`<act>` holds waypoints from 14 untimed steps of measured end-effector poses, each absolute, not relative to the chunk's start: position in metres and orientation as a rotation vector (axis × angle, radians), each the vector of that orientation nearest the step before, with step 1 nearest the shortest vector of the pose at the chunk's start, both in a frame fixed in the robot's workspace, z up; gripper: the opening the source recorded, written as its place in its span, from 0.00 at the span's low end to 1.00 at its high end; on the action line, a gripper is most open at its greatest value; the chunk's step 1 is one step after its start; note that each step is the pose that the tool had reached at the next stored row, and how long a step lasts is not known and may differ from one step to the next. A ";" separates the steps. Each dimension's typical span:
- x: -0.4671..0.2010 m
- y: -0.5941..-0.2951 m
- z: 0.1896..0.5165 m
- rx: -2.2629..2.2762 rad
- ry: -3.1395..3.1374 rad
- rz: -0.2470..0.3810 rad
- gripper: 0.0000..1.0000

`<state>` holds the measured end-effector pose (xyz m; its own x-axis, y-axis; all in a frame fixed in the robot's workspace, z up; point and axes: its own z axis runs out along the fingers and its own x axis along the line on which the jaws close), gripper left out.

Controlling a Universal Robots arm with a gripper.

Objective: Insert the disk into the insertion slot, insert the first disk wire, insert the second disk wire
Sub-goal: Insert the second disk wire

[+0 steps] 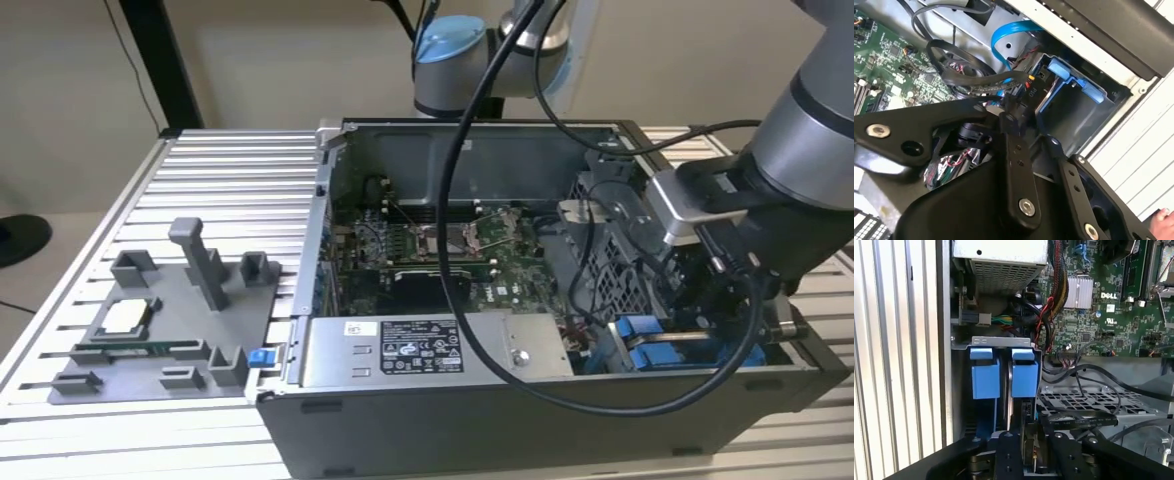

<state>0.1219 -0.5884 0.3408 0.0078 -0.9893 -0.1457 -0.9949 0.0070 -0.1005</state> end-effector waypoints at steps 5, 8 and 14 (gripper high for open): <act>0.122 -0.588 0.363 -2.098 2.097 0.048 1.00; 0.122 -0.588 0.377 -2.098 2.097 0.048 1.00; 0.122 -0.588 0.395 -2.098 2.097 0.048 1.00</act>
<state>0.1218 -0.5884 0.3949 0.0077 -0.9893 -0.1458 -0.9950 0.0070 -0.1001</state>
